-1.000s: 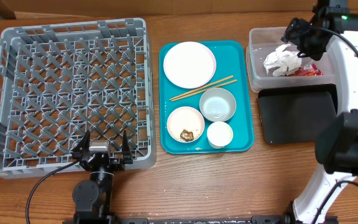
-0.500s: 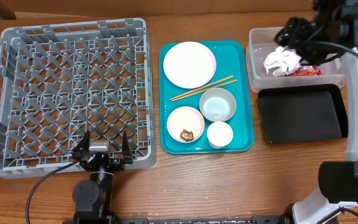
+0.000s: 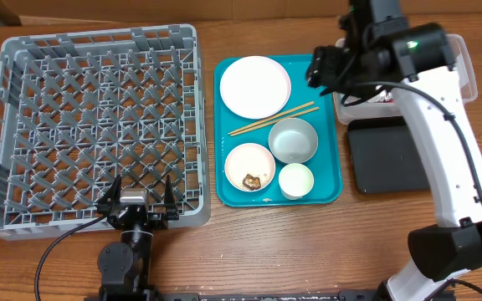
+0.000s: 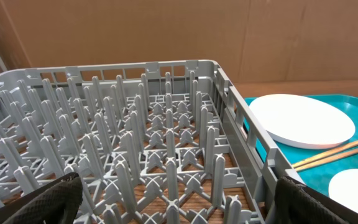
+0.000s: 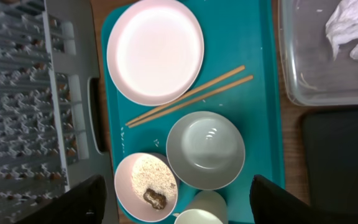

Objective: Sort waste into correct bins and load items into the dishwasher
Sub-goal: 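Move the right gripper to the rice dish and grasp its rim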

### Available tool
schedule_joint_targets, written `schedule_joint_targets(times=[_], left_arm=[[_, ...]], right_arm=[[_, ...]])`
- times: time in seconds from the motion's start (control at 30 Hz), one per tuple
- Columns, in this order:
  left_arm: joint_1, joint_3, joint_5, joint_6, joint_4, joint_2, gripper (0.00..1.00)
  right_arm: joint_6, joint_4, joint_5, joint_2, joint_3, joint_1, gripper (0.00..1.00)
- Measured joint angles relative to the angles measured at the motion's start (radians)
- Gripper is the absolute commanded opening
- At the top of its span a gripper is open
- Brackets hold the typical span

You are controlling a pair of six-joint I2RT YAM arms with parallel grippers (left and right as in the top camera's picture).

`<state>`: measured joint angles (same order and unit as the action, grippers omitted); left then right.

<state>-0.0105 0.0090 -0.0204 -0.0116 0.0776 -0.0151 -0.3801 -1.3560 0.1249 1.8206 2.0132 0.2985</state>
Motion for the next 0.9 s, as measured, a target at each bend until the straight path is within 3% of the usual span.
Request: schedule_joint_targets(times=[0.43, 0.9], left_arm=[[0.000, 0.000, 0.000, 0.000, 0.000, 0.000, 1.00], [0.000, 0.000, 0.000, 0.000, 0.000, 0.000, 1.00]], right_arm=[[-0.077, 0.152, -0.065, 0.001, -0.198, 0.149, 0.73], [-0.147, 0.359, -0.064, 0.004, -0.462, 0.272, 0.57]])
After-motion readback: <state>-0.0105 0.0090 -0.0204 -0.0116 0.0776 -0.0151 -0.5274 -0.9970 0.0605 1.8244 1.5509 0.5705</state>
